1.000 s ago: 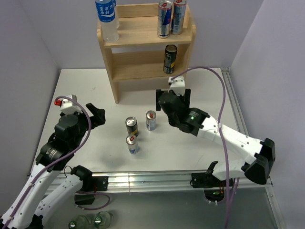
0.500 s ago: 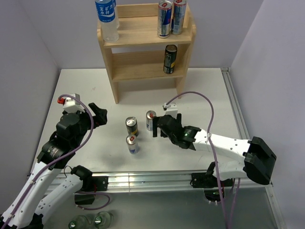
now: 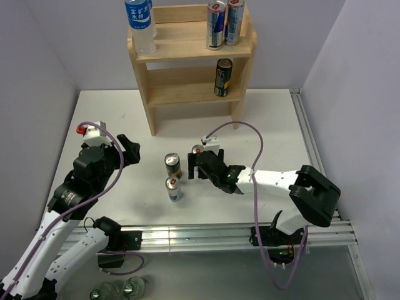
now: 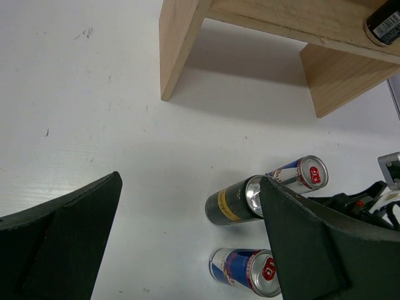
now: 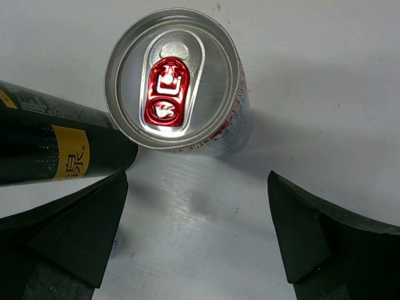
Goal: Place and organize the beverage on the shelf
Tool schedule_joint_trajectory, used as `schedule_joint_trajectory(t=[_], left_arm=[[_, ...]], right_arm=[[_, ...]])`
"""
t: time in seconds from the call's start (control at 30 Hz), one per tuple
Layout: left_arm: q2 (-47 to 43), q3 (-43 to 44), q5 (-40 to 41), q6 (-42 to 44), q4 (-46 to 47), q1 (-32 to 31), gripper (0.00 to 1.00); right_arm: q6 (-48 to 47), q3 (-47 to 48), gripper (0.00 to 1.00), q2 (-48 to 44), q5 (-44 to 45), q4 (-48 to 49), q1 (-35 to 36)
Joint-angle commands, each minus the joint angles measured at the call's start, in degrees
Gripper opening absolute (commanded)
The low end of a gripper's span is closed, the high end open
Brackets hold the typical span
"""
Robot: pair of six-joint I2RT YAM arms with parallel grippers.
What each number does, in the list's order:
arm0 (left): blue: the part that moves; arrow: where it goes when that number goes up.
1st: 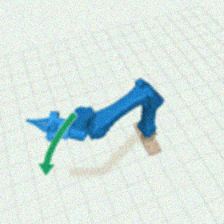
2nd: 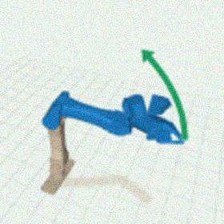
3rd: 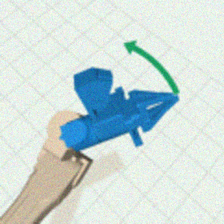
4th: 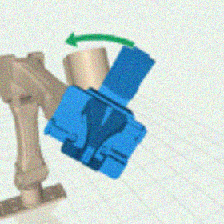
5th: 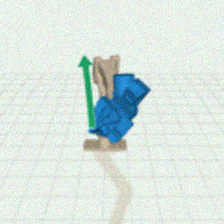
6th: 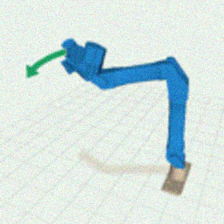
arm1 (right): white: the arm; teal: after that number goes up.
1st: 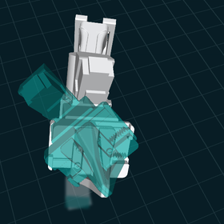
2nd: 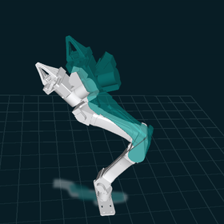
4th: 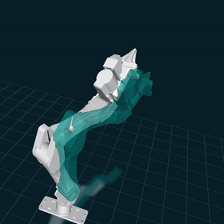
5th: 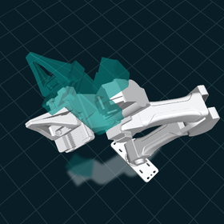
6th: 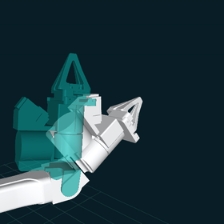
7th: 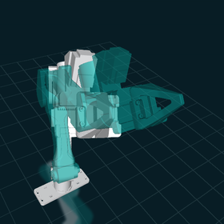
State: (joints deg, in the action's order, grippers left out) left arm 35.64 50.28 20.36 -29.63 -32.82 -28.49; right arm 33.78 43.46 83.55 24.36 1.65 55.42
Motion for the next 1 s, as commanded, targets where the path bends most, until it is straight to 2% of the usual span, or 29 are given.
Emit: schedule_joint_trajectory(t=[0.0, 0.27, 0.33, 0.5, 0.6, 0.63, 0.7, 0.77, 0.8, 0.9, 0.97], left_arm=[[0.1, 2.5, -0.6, 1.9, -0.2, -0.2, 0.99], [-2.0, 0.0, -0.6, 1.9, -1.2, -0.1, 0.99], [-2.7, -0.6, -0.1, 2.1, -1.5, -0.1, 0.99], [-3.6, -1.0, 2.3, 2.7, -2.4, -0.1, 0.99], [-3.7, -0.4, 2.3, 3.0, -3.0, -0.2, 0.99], [-3.7, -0.1, 2.1, 3.3, -3.0, -0.1, 0.99], [-3.5, 0.5, 2.2, 3.3, -4.0, -0.2, 0.99], [-3.5, 1.2, 2.1, 3.4, -4.3, -0.1, 0.99], [-3.8, 1.4, 2.2, 3.3, -4.5, -0.1, 0.99], [-4.3, 1.7, 2.3, 3.3, -4.6, -0.1, 0.99], [-4.3, 2.2, 2.1, 3.1, -4.9, -0.1, 0.99]], right_arm=[[-0.1, 0.7, 1.0, 2.0, 2.2, 6.5, 0.0], [-1.4, -3.2, 1.0, 6.4, 11.1, 18.6, 0.1], [-2.0, -4.7, 0.99, 8.1, 11.8, 23.8, 0.0], [-2.3, -3.5, 0.96, 14.9, 13.4, 29.0, 0.0], [-2.6, -2.3, 0.82, 17.6, 13.7, 32.1, 0.0], [-2.2, -1.3, 0.69, 19.2, 14.4, 32.4, 0.0], [-2.1, -0.8, 0.58, 20.4, 14.5, 33.0, 0.0], [-2.1, -0.4, 0.38, 20.3, 14.8, 32.5, 0.0], [-1.9, 0.1, 0.07, 19.6, 15.4, 31.1, 0.0], [-2.5, 0.7, 0.0, 16.5, 16.0, 28.5, 0.0], [-2.8, 2.8, 0.0, 13.6, 17.6, 21.8, 0.0]])
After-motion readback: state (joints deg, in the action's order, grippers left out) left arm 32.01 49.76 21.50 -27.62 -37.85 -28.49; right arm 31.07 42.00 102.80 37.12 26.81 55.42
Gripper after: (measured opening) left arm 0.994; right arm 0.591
